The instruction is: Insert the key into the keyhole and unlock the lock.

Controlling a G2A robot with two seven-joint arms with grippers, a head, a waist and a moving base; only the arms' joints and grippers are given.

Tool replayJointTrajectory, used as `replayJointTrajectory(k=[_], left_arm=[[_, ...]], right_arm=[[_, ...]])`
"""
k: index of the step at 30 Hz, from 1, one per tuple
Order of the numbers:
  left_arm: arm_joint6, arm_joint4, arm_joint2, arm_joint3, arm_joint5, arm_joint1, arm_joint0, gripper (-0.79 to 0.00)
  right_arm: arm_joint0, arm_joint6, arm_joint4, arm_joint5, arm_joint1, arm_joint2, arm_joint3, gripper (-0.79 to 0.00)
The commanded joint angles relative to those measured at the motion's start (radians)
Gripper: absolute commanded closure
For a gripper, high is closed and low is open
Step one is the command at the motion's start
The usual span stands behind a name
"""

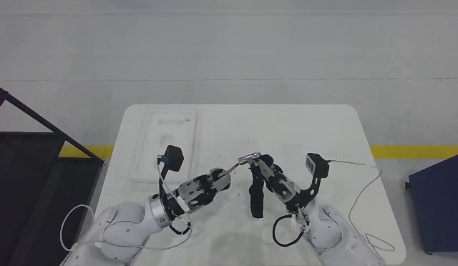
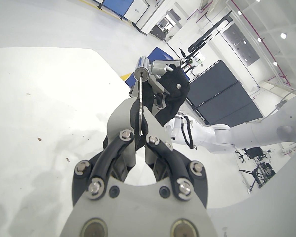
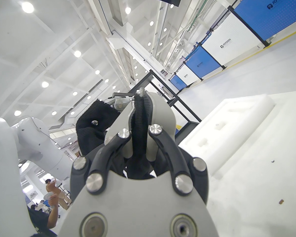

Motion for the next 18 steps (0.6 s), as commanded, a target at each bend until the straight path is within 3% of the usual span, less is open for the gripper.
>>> replayJointTrajectory(k=[1, 11, 18], left_arm=[[-0.014, -0.006, -0.001, -0.002, -0.008, 0.001, 0.003, 0.0], [-0.037, -0.018, -0.025, 0.003, -0.02, 0.006, 0.026, 0.0], [-0.039, -0.024, -0.045, 0.002, -0.027, 0.009, 0.048, 0.0]], right_arm=[[0.002, 0.005, -0.016, -0.009, -0.001, 0.006, 0.004, 0.0], [0.022, 0.025, -0.091, -0.09, -0.002, 0.051, 0.05, 0.0], [0.034, 0.102, -0.099, -0.142, 0.008, 0.083, 0.061, 0.0]])
